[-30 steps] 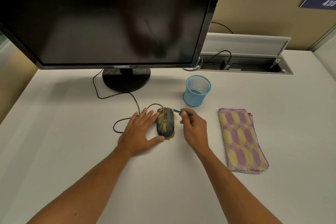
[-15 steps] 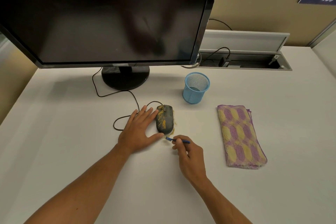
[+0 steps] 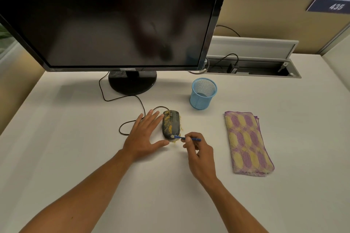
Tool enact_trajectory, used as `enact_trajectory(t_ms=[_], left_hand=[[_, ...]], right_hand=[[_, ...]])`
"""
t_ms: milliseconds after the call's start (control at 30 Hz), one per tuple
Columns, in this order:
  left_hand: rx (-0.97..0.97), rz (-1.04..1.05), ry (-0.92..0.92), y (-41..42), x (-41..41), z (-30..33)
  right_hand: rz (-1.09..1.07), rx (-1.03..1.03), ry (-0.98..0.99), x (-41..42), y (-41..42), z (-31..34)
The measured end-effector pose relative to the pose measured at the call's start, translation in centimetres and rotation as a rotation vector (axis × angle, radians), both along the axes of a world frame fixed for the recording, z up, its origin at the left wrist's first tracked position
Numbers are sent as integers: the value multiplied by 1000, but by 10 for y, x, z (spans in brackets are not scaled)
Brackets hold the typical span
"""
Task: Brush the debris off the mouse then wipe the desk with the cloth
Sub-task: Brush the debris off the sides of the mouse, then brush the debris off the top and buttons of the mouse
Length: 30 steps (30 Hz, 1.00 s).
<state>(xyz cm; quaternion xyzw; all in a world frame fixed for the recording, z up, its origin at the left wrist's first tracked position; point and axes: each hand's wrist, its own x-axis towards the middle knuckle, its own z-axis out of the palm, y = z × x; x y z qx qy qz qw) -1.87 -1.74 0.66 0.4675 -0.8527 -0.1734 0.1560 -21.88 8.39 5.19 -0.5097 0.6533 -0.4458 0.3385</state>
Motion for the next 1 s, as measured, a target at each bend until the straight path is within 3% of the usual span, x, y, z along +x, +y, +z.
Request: enact_trajectory(t_ms=[300,533,700,1000], left_hand=[[-304,-29,257,32,-28,9],[-459,-17,164,32,-29,24],[-350,118,169,25,-28,29],[158,472,523,12,-35,42]], right_hand=[[160,-66,170,3,-7,1],[214,-94,240,-2,-19,-2],[187,-157,235,-12,-27,-12],[229,-52,411,-26,-64,-33]])
